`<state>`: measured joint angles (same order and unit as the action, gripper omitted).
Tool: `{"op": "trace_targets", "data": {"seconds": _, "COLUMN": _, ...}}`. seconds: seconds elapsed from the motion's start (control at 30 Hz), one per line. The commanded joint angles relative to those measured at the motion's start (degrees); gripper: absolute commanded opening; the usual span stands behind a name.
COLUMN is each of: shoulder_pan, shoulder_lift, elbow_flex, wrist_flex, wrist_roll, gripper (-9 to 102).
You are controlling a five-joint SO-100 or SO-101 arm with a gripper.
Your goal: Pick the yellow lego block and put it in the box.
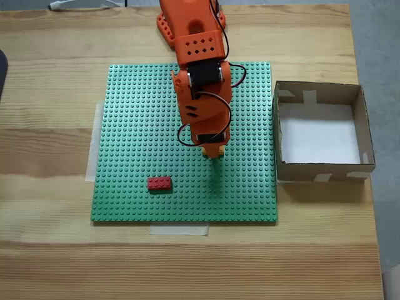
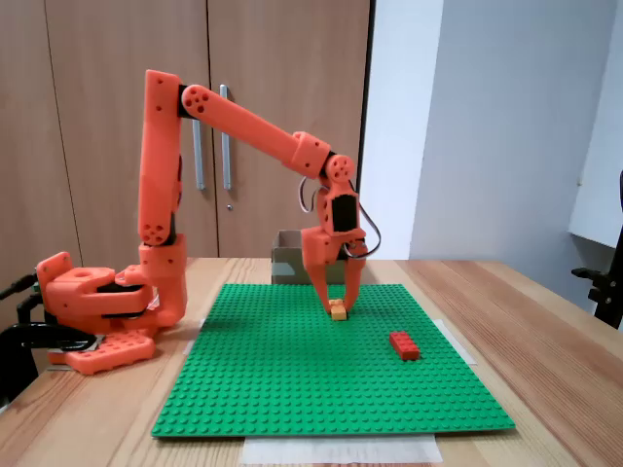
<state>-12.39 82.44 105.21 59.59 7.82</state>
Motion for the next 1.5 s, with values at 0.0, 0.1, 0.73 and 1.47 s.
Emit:
{"op": "trace_targets", "data": {"seconds": 0.0, "shoulder_pan": -0.1, "shoulder_lift": 1.0, "elbow_flex": -0.2, "wrist_flex": -0.4, "wrist_roll": -0.8, "gripper": 8}}
{"op": "trace_targets", "data": {"seconds": 0.1, "shoulder_pan": -0.1, "shoulder_lift": 1.3, "elbow_flex": -0.2, "wrist_flex": -0.4, "wrist_roll": -1.0, "gripper": 6}}
{"op": "trace_targets", "data": {"seconds": 0.73, "shoulder_pan": -1.1, "shoulder_lift": 10.0, "elbow_flex": -0.5, "wrist_flex": 4.7, "wrist_roll": -1.6, "gripper": -1}}
{"op": "trace_targets", "data": {"seconds": 1.47, "shoulder_pan": -7.4, "shoulder_lift": 22.1, "elbow_flex": -11.8, "wrist_flex": 16.6, "wrist_roll": -3.5, "gripper": -1}}
